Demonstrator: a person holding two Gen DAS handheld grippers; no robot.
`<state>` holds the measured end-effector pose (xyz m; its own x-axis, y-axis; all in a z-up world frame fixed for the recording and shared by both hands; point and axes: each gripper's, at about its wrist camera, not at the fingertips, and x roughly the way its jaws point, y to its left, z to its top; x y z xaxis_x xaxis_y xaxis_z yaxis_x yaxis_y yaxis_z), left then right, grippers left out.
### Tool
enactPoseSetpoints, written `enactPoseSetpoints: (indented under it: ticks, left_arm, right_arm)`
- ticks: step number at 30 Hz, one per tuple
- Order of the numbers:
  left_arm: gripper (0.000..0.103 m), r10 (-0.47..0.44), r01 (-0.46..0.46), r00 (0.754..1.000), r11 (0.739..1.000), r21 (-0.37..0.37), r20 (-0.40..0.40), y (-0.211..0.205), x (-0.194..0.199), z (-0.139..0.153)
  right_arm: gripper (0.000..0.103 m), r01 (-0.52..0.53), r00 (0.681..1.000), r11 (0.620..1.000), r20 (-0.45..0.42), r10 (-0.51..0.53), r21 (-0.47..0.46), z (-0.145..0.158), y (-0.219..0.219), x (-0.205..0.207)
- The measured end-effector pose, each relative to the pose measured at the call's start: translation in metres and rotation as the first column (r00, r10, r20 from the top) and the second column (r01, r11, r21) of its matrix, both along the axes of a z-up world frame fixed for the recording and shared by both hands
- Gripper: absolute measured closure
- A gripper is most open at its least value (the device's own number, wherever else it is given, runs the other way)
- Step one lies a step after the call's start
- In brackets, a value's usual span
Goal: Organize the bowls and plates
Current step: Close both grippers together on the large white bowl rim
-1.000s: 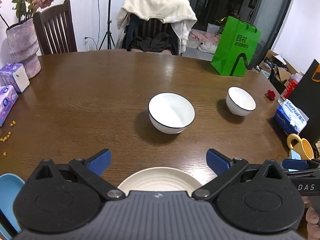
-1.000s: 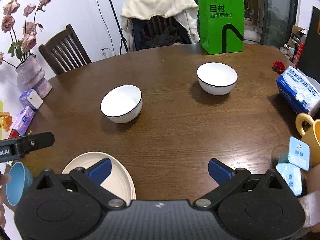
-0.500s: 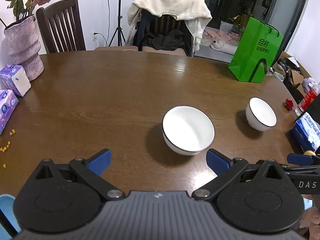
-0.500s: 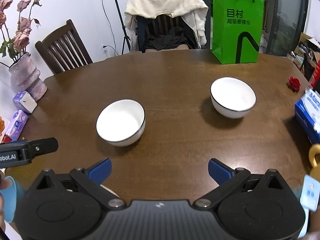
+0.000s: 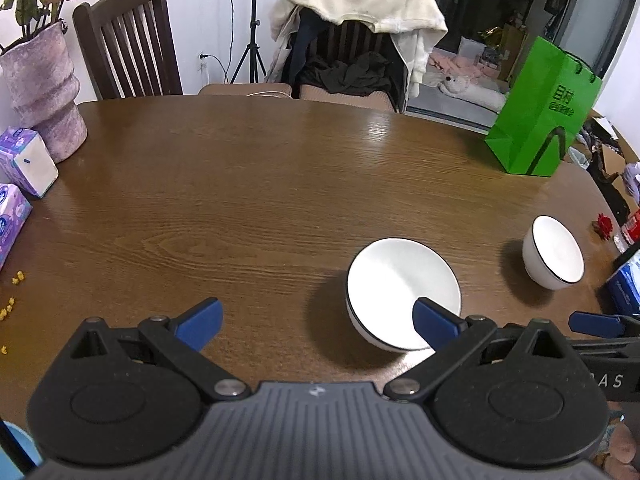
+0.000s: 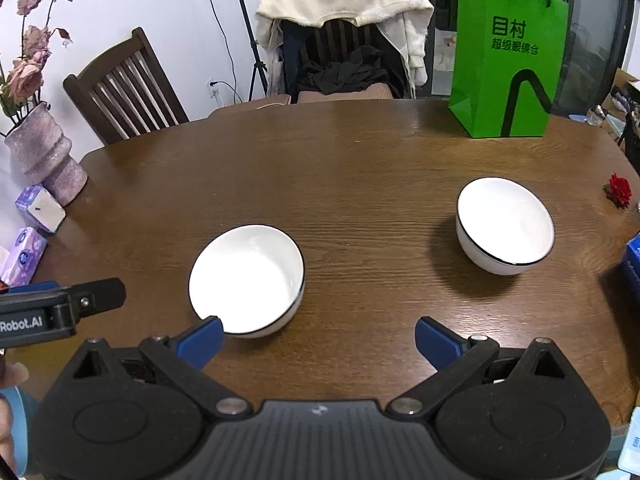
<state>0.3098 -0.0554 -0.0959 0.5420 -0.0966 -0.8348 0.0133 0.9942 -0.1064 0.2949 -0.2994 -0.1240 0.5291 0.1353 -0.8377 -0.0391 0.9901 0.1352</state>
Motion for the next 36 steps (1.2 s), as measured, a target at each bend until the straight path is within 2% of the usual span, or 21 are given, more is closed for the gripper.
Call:
enactPoseSetpoints:
  ticks: [10, 14, 19, 25, 30, 33, 36]
  left_arm:
    - [0.000, 0.013, -0.014, 0.999, 1.000, -0.013, -0.049, 0.002, 0.030, -0.024]
    - [0.002, 0.008, -0.008, 0.998, 1.000, -0.006, -0.065, -0.002, 0.041, -0.035]
    - [0.009, -0.005, 0.004, 0.996, 1.000, -0.009, -0.088, -0.007, 0.049, -0.047]
    - [0.011, -0.006, 0.004, 0.992, 1.000, -0.014, -0.123, -0.013, 0.061, -0.064]
    - [0.026, -0.013, 0.009, 0.987, 1.000, -0.027, -0.159, -0.017, 0.067, -0.078]
    - [0.038, -0.022, 0.014, 0.984, 0.999, -0.043, -0.178, -0.019, 0.071, -0.084]
    - [0.056, -0.040, 0.029, 0.981, 0.998, -0.057, -0.192, -0.022, 0.075, -0.090]
  right_arm:
    - [0.008, 0.026, 0.999, 1.000, -0.027, -0.027, -0.003, -0.019, 0.007, 0.034]
    - [0.023, 0.028, 0.998, 1.000, -0.059, -0.028, -0.005, -0.032, 0.012, 0.047]
    - [0.032, 0.045, 0.994, 0.999, -0.098, -0.044, 0.001, -0.049, 0.013, 0.057]
    - [0.039, 0.060, 0.989, 0.998, -0.137, -0.059, 0.000, -0.067, 0.017, 0.067]
    - [0.045, 0.070, 0.985, 0.998, -0.160, -0.068, 0.005, -0.080, 0.020, 0.072]
    - [0.055, 0.078, 0.982, 0.997, -0.174, -0.075, 0.007, -0.085, 0.021, 0.075]
    - [0.062, 0.086, 0.978, 0.996, -0.189, -0.083, 0.005, -0.092, 0.020, 0.079]
